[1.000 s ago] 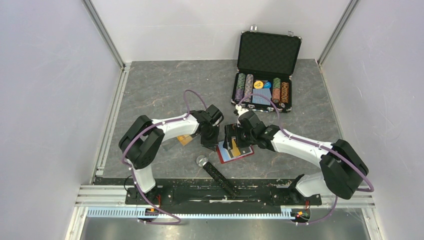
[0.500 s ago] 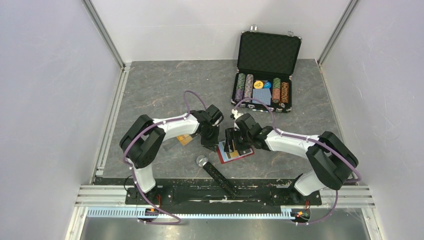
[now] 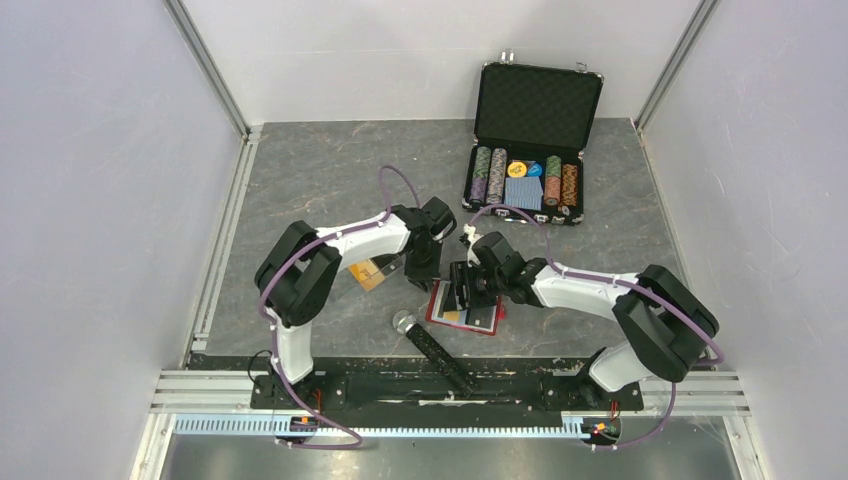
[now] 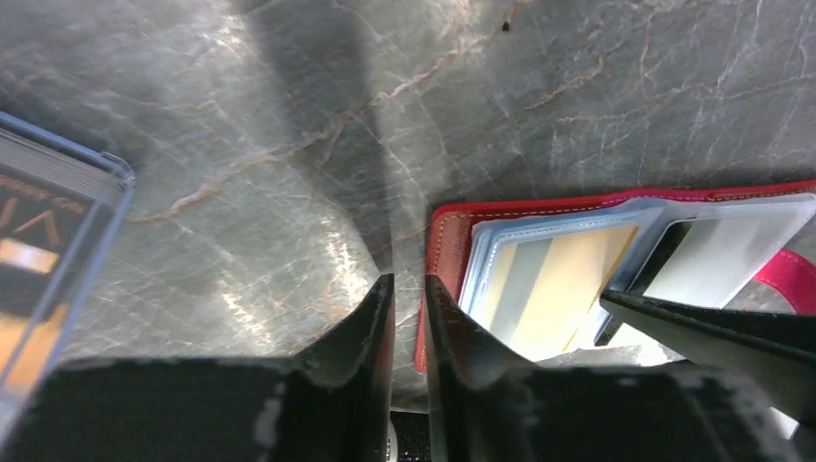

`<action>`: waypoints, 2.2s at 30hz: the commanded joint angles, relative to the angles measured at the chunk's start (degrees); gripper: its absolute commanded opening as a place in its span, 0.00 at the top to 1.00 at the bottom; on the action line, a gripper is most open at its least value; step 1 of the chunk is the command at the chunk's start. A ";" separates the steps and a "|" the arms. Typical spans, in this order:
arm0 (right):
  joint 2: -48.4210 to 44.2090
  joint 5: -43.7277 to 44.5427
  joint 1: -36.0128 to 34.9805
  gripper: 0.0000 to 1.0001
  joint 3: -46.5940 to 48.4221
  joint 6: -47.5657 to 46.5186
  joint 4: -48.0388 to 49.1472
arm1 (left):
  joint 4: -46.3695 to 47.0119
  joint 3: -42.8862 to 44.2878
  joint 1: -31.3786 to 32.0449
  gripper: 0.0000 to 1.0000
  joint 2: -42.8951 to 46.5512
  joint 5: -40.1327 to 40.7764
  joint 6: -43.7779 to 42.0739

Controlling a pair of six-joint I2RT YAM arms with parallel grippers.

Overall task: Put the credit cards into the card holder
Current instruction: Insert the credit card into the card holder, then turn over the card holder at the center of the board.

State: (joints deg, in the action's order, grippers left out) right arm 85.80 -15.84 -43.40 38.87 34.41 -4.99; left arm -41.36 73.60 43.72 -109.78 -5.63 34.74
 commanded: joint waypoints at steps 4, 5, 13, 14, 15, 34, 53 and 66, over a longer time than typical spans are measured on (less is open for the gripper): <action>-4.93 3.64 -0.56 0.33 2.32 -1.94 -3.10 | -3.96 -0.20 -0.13 0.51 7.94 6.13 -3.04; -5.30 3.95 -0.57 0.34 2.47 -2.06 -3.44 | -2.81 -1.25 -0.13 0.50 9.56 4.73 -2.66; -5.53 4.59 -0.50 0.74 1.14 -2.58 -2.30 | 15.73 -13.45 -2.00 0.47 14.53 -12.75 3.54; -5.21 4.61 -0.55 0.77 0.57 -2.51 -1.80 | 17.15 -14.21 -2.34 0.47 14.21 -14.18 4.02; -4.88 4.59 -0.58 0.81 -0.01 -2.54 -1.27 | 19.14 -15.18 -2.53 0.47 13.92 -15.27 4.69; 1.42 5.38 -0.50 0.99 -2.93 -2.88 1.13 | 21.57 -17.27 -2.77 0.48 12.98 -16.64 4.25; 1.53 4.77 -0.57 1.00 -2.84 -3.06 1.29 | 24.57 -16.69 -0.48 0.63 8.93 -19.32 5.18; -7.39 6.23 -0.24 0.98 -1.02 -2.62 1.20 | 12.39 -12.21 -0.48 0.98 12.01 -11.54 2.99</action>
State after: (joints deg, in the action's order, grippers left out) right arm 83.33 -11.97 -43.75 36.67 32.34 -4.08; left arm -20.62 58.04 43.13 -99.96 -23.59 39.31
